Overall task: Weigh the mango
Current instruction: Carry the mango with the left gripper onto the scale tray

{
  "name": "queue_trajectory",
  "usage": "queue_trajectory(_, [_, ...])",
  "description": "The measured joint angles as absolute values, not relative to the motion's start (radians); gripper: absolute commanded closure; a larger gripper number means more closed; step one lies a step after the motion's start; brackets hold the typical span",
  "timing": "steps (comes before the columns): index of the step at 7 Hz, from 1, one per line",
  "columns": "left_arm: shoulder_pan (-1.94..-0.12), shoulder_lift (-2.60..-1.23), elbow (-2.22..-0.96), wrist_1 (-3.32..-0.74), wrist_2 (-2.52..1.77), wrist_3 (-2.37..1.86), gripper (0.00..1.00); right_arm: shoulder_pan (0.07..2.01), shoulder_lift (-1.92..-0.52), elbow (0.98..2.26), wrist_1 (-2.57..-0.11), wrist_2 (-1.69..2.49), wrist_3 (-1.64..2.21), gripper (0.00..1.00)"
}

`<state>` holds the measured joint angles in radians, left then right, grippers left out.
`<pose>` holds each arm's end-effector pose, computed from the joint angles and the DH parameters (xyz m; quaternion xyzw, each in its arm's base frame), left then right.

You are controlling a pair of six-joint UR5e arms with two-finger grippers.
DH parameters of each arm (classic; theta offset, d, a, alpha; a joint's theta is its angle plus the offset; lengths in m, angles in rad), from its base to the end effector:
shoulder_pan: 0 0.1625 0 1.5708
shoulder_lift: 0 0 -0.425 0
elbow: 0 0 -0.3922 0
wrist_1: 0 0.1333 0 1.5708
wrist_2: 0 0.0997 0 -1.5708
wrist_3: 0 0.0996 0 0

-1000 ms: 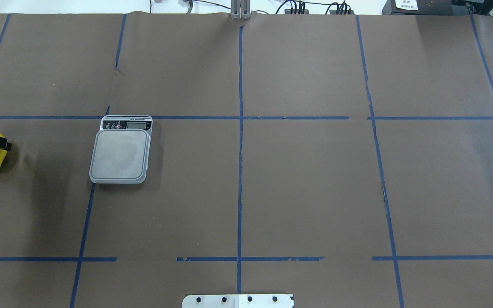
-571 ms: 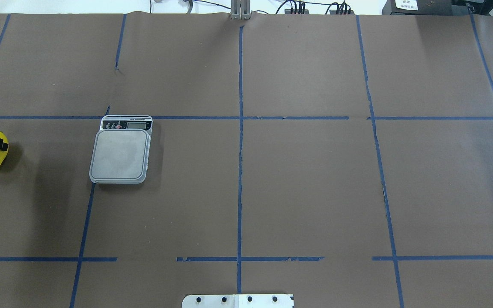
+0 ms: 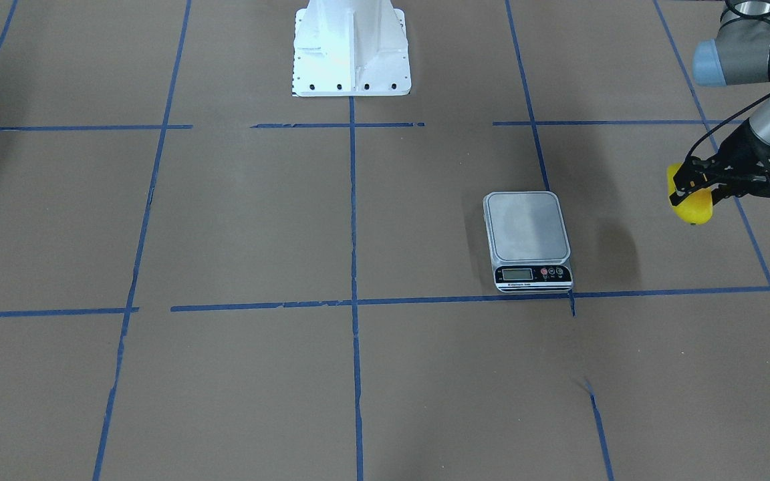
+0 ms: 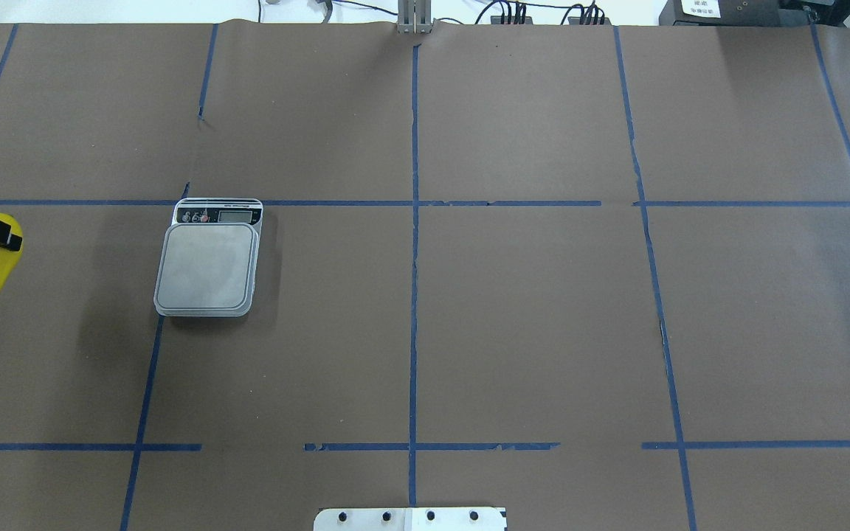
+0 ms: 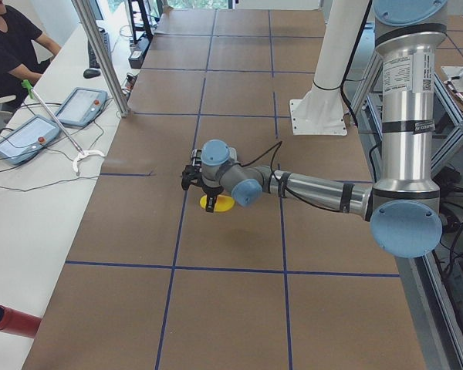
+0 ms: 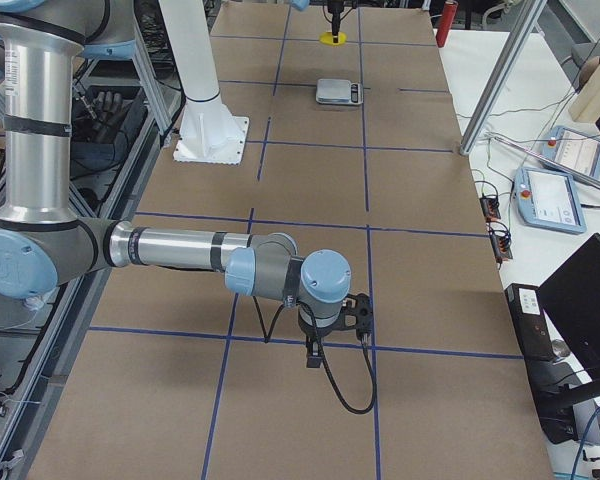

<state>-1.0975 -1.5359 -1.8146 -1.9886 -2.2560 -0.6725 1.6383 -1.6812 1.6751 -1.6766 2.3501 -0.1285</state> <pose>0.1630 -0.4725 0.5099 0.0707 0.4259 0.0139 0.9019 0.0926 -0.4313 0.6689 -0.0144 -0.3825 -0.0069 0.9238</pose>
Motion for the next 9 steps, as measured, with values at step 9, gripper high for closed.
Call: queue_trajectory(9, [-0.788,-1.94,-1.692,-1.866,-2.062,-1.107,1.0,1.638,-1.681,1.675,-1.677,2.35,-0.129,0.0])
